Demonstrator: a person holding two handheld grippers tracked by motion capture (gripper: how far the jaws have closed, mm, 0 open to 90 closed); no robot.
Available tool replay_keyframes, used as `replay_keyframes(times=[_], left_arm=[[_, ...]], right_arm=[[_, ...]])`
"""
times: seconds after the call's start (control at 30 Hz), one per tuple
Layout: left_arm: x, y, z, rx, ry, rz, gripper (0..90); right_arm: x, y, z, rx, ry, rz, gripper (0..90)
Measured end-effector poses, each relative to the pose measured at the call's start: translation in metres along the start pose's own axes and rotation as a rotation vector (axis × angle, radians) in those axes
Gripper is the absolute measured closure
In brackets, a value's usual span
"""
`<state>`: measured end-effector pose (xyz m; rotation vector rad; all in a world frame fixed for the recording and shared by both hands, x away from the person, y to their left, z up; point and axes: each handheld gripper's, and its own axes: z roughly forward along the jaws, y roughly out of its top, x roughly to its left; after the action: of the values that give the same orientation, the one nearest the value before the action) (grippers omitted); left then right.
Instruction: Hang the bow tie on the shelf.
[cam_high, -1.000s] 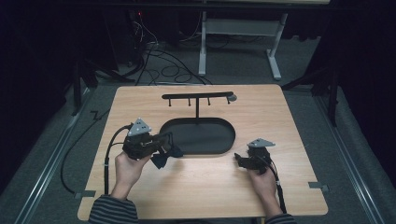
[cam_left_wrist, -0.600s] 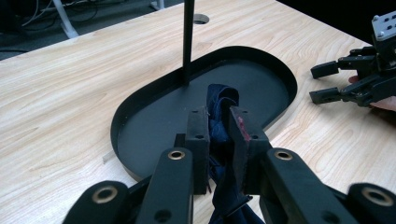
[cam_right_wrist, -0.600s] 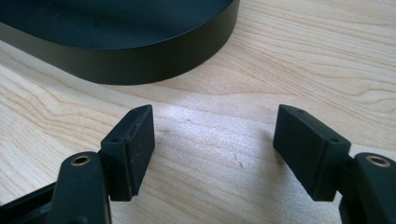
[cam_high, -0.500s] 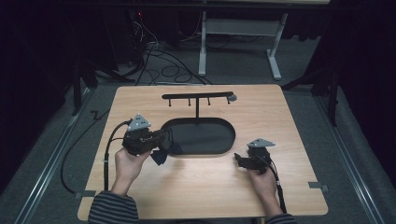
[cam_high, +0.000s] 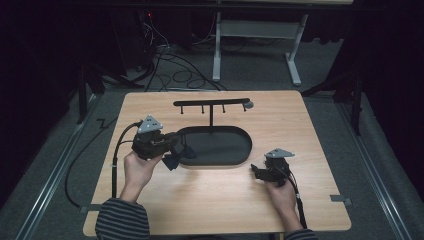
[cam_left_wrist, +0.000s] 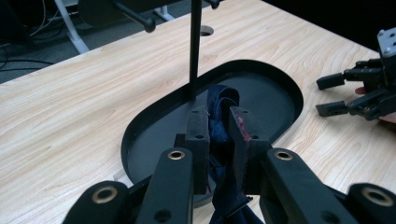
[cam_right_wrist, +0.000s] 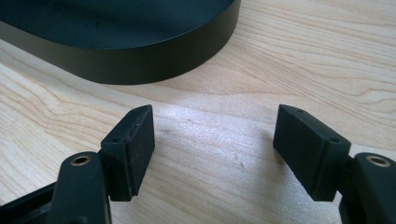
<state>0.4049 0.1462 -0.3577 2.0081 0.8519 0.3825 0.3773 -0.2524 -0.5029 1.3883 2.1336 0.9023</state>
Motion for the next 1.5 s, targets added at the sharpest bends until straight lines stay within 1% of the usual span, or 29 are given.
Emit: replay_keyframes(times=[0.07,0.13,0.27,0.3,0.33,0.4,0.43,0.5,0.53,0.57,0.6,0.63,0.67,0.83,1.0,1.13,1.37,1.5], left_arm=[[0.002,0.001,0.000,0.002,0.007,0.001,78.4],[0.003,0.002,0.001,-0.002,0.003,-0.008,78.5],[0.003,0.007,0.001,-0.001,0.008,0.004,78.4],[0.003,0.007,0.001,-0.004,0.016,0.006,78.4],[0.004,0.009,0.002,0.000,0.009,0.007,78.4],[0.004,0.011,0.003,0.001,0.012,0.011,78.4],[0.004,0.011,0.004,-0.002,0.008,0.006,78.4],[0.005,0.013,0.005,0.004,0.020,0.012,78.5],[0.006,0.014,0.005,0.007,0.013,0.010,78.4],[0.006,0.015,0.006,0.005,0.020,0.010,78.4],[0.006,0.016,0.006,0.006,0.014,0.009,78.5],[0.007,0.017,0.006,0.004,0.021,0.011,78.4],[0.007,0.018,0.006,0.006,0.016,0.013,78.4],[0.007,0.027,0.005,-0.002,0.023,0.014,78.4],[0.006,0.037,0.007,-0.001,0.032,0.032,78.4],[0.005,0.044,0.010,0.001,0.040,0.046,78.5],[0.007,0.053,0.016,0.000,0.052,0.052,78.5],[0.011,0.056,0.021,0.000,0.060,0.045,78.5]], right_arm=[[0.000,0.000,0.000,0.000,0.000,0.001,30.7],[0.000,0.000,0.000,0.000,0.000,0.000,30.7],[0.000,0.000,0.000,0.000,0.000,0.000,30.7],[0.000,0.000,0.000,0.000,0.000,0.000,30.7],[0.000,0.000,0.000,0.000,0.000,0.001,30.7],[0.000,0.000,0.000,0.000,0.000,-0.001,30.7],[0.000,0.000,0.000,0.000,0.000,0.000,30.8],[0.000,0.000,0.000,0.000,0.000,0.000,30.7],[0.000,0.000,0.000,0.000,0.000,0.000,30.7],[0.000,0.000,0.000,0.000,0.000,0.000,30.8],[0.000,0.000,0.000,0.000,0.000,-0.001,30.7],[0.000,0.000,0.000,0.000,0.000,-0.001,30.7],[0.000,0.000,0.000,0.000,0.000,-0.001,30.7],[0.000,0.000,0.000,0.000,0.000,-0.001,30.8],[0.000,0.000,0.000,0.000,0.000,-0.002,30.8],[0.000,0.000,0.000,0.000,0.001,-0.002,30.7],[0.000,0.000,0.000,-0.001,0.005,0.000,30.7],[0.000,0.000,0.000,0.000,0.005,-0.004,30.7]])
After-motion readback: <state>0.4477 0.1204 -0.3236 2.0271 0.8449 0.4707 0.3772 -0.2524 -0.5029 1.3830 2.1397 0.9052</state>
